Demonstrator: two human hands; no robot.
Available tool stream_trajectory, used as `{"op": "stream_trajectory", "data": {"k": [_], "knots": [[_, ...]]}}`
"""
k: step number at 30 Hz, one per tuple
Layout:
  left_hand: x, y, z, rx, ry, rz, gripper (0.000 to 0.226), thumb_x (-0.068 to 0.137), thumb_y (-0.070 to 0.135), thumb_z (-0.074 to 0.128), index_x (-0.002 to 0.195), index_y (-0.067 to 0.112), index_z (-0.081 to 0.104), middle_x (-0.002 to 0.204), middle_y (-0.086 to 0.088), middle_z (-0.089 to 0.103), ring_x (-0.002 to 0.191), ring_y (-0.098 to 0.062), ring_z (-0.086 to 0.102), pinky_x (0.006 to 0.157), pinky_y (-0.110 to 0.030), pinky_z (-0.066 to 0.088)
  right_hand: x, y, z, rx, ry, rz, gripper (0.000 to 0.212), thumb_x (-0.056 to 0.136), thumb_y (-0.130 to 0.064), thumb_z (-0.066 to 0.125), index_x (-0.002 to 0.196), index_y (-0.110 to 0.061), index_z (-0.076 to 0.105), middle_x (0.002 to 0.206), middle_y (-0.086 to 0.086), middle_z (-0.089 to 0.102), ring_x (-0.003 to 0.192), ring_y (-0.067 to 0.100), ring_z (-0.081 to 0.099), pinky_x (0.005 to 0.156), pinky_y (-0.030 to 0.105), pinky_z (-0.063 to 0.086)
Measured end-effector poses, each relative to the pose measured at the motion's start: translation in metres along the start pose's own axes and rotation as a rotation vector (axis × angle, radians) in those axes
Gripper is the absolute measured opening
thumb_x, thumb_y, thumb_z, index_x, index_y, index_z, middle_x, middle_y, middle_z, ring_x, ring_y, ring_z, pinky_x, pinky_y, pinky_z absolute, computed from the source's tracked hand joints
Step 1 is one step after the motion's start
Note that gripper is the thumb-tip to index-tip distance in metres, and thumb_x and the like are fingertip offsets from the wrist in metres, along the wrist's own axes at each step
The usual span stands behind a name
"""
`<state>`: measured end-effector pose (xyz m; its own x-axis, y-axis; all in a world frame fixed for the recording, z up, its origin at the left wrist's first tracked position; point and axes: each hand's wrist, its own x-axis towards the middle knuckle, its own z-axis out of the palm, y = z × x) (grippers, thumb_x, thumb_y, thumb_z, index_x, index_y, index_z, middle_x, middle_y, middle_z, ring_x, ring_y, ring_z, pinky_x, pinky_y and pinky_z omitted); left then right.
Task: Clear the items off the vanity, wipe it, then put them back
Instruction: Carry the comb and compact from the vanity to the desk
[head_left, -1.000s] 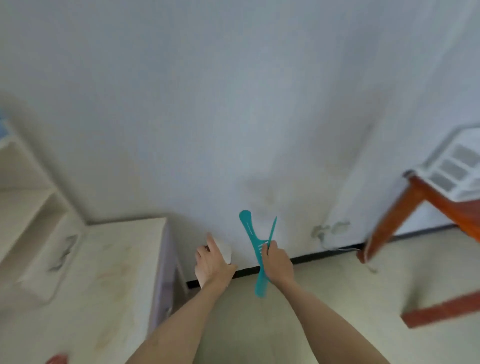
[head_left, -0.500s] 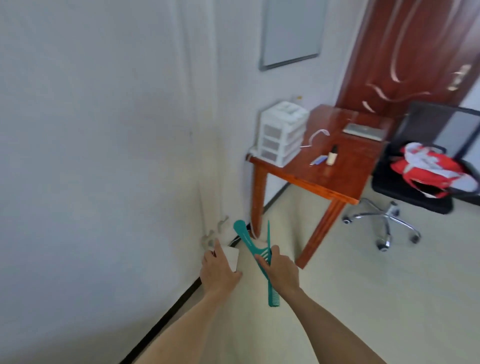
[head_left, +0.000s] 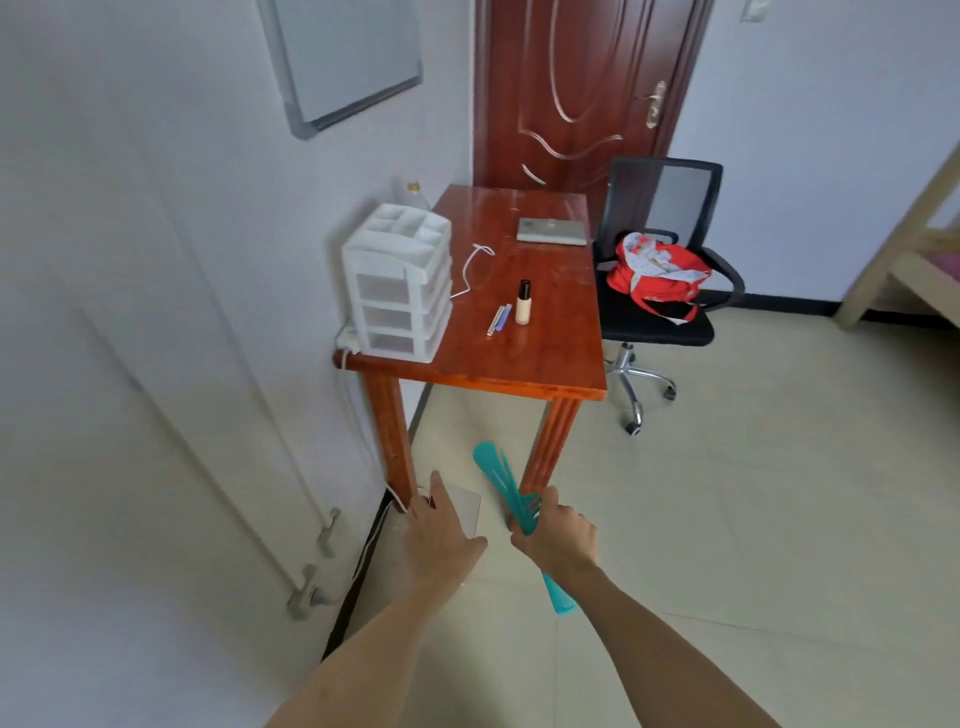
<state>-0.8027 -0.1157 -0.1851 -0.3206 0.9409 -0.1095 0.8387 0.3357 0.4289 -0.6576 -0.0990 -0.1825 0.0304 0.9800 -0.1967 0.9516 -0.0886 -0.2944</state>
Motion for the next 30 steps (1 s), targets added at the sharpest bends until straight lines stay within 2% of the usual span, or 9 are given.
{"op": "stream_trajectory", "data": {"k": [2, 6, 10, 13, 17, 21, 25, 27, 30], "knots": [[0.024, 0.007, 0.006, 0.003, -0.011, 0.044, 0.106, 0.070, 0.044, 0.073, 0.145, 0.017, 0.002, 0.132, -0.011, 0.040, 0.119, -0.024, 0.043, 0.089, -0.029, 0.046, 0.023, -0.002, 0.001, 0.015, 0.027, 0.072, 0.037, 0.081, -0.045, 0.053, 0.094, -0.019, 0.029, 0.080, -0.004, 0.052, 0.065, 0.020, 0.051, 0.058, 0.027, 0.038], [0.076, 0.029, 0.015, 0.036, -0.044, 0.105, 0.102, 0.073, 0.048, 0.070, 0.145, 0.016, 0.005, 0.134, -0.010, 0.039, 0.120, -0.022, 0.042, 0.090, -0.029, 0.045, 0.076, 0.001, 0.003, 0.032, 0.041, 0.142, 0.035, 0.082, -0.046, 0.051, 0.096, -0.019, 0.033, 0.079, -0.004, 0.054, 0.067, 0.018, 0.056, 0.060, 0.030, 0.046], [0.146, 0.063, 0.025, 0.030, -0.037, 0.128, 0.098, 0.075, 0.050, 0.067, 0.145, 0.017, 0.006, 0.131, -0.009, 0.041, 0.118, -0.020, 0.042, 0.090, -0.029, 0.046, 0.150, 0.004, -0.011, 0.074, 0.068, 0.182, 0.032, 0.084, -0.043, 0.050, 0.098, -0.020, 0.034, 0.079, -0.003, 0.055, 0.066, 0.018, 0.055, 0.061, 0.030, 0.047], [0.192, 0.090, 0.028, 0.062, -0.040, 0.130, 0.098, 0.074, 0.054, 0.068, 0.144, 0.019, 0.007, 0.132, -0.006, 0.043, 0.117, -0.018, 0.044, 0.092, -0.026, 0.044, 0.199, 0.005, -0.028, 0.084, 0.085, 0.198, 0.036, 0.086, -0.046, 0.050, 0.102, -0.019, 0.032, 0.085, -0.002, 0.054, 0.070, 0.020, 0.053, 0.062, 0.028, 0.039], [0.257, 0.132, 0.032, 0.015, -0.025, 0.129, 0.101, 0.071, 0.061, 0.066, 0.143, 0.022, 0.008, 0.137, -0.004, 0.038, 0.122, -0.018, 0.042, 0.097, -0.029, 0.042, 0.273, 0.011, -0.051, 0.095, 0.138, 0.222, 0.039, 0.083, -0.045, 0.054, 0.094, -0.017, 0.028, 0.087, 0.002, 0.056, 0.085, 0.028, 0.064, 0.061, 0.028, 0.037], [0.304, 0.156, 0.046, -0.033, -0.067, 0.143, 0.105, 0.064, 0.071, 0.062, 0.142, 0.022, 0.011, 0.133, -0.005, 0.040, 0.120, -0.020, 0.043, 0.098, -0.035, 0.044, 0.327, 0.018, -0.056, 0.111, 0.147, 0.275, 0.042, 0.082, -0.050, 0.053, 0.094, -0.018, 0.029, 0.087, 0.002, 0.059, 0.081, 0.026, 0.065, 0.062, 0.030, 0.047], [0.356, 0.178, 0.069, 0.041, -0.162, 0.174, 0.103, 0.070, 0.059, 0.068, 0.144, 0.022, 0.006, 0.140, -0.006, 0.036, 0.125, -0.021, 0.040, 0.096, -0.031, 0.044, 0.382, 0.026, -0.053, 0.094, 0.136, 0.343, 0.041, 0.083, -0.050, 0.052, 0.097, -0.019, 0.030, 0.087, 0.000, 0.057, 0.078, 0.021, 0.064, 0.062, 0.029, 0.047], [0.380, 0.189, 0.080, 0.042, -0.199, 0.202, 0.103, 0.072, 0.056, 0.069, 0.145, 0.021, 0.005, 0.139, -0.006, 0.036, 0.125, -0.021, 0.040, 0.094, -0.030, 0.044, 0.405, 0.031, -0.052, 0.091, 0.126, 0.378, 0.043, 0.084, -0.051, 0.051, 0.105, -0.018, 0.033, 0.089, -0.001, 0.058, 0.076, 0.018, 0.063, 0.063, 0.027, 0.051], [0.414, 0.207, 0.094, 0.051, -0.254, 0.222, 0.104, 0.073, 0.052, 0.070, 0.146, 0.019, 0.003, 0.136, -0.007, 0.038, 0.123, -0.021, 0.041, 0.092, -0.029, 0.045, 0.439, 0.038, -0.051, 0.054, 0.102, 0.423, 0.047, 0.087, -0.051, 0.048, 0.116, -0.017, 0.033, 0.102, 0.000, 0.059, 0.085, 0.019, 0.064, 0.064, 0.026, 0.049]]}}
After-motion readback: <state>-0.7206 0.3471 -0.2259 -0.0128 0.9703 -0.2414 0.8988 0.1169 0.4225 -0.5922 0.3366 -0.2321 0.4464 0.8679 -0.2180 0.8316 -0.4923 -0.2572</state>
